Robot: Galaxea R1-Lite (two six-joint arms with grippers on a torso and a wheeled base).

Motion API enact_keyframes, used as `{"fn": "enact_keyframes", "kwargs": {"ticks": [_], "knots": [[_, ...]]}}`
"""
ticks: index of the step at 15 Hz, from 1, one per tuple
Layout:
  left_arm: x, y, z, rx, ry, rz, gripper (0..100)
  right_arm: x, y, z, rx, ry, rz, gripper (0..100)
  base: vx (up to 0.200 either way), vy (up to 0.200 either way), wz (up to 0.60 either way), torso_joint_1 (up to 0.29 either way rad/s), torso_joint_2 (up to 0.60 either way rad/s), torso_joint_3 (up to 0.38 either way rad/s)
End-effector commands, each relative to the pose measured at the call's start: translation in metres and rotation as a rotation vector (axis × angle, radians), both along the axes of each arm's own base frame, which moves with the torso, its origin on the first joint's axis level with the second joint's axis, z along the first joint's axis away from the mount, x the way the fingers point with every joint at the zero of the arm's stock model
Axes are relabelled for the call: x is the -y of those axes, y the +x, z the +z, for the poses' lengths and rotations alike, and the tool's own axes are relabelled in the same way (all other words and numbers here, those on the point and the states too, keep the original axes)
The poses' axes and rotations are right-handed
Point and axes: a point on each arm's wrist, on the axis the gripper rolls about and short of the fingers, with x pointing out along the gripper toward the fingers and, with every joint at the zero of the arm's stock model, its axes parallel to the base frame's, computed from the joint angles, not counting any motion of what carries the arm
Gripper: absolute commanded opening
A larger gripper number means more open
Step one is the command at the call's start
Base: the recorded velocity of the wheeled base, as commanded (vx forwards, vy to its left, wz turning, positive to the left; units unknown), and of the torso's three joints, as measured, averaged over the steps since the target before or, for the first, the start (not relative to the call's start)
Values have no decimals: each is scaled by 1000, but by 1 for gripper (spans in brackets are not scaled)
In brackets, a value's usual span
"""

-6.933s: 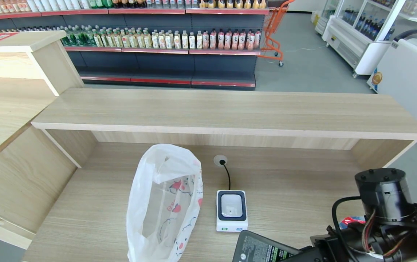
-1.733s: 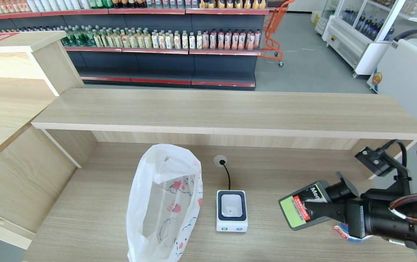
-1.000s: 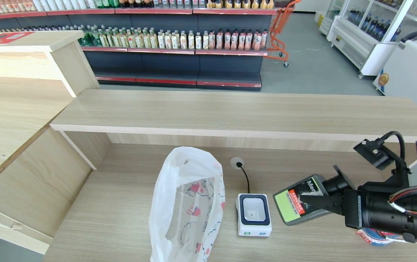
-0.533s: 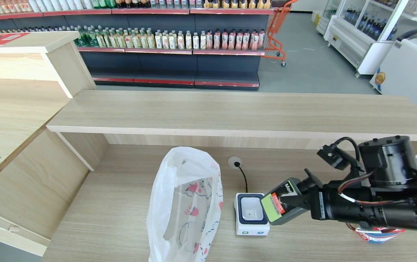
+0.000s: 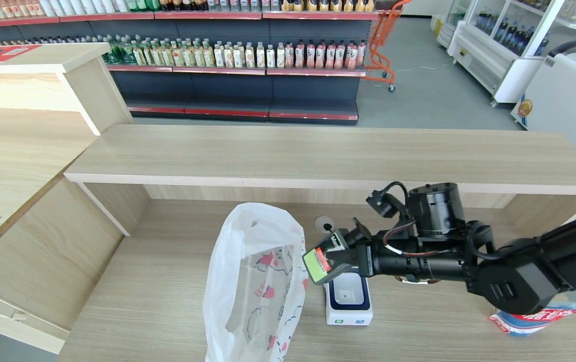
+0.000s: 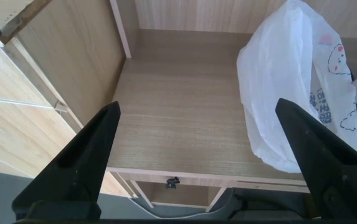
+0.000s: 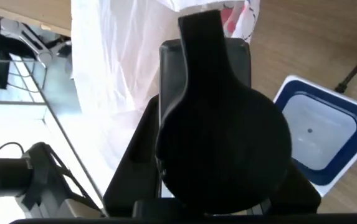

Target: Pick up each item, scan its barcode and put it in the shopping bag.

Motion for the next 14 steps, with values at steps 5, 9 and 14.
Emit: {"fn": "enact_keyframes", "kwargs": {"ticks": [5,9,14], "knots": [[0,0,0,0,0,0,100,-47,26,-54,120,-176,192,0,0,0,0,0,0,0],[0,0,0,0,0,0,100,-73,45,-60,213,-188,236,0,0,0,0,0,0,0],[0,0,0,0,0,0,100,-85,55,-83,312,-292,282,0,0,0,0,0,0,0]]}}
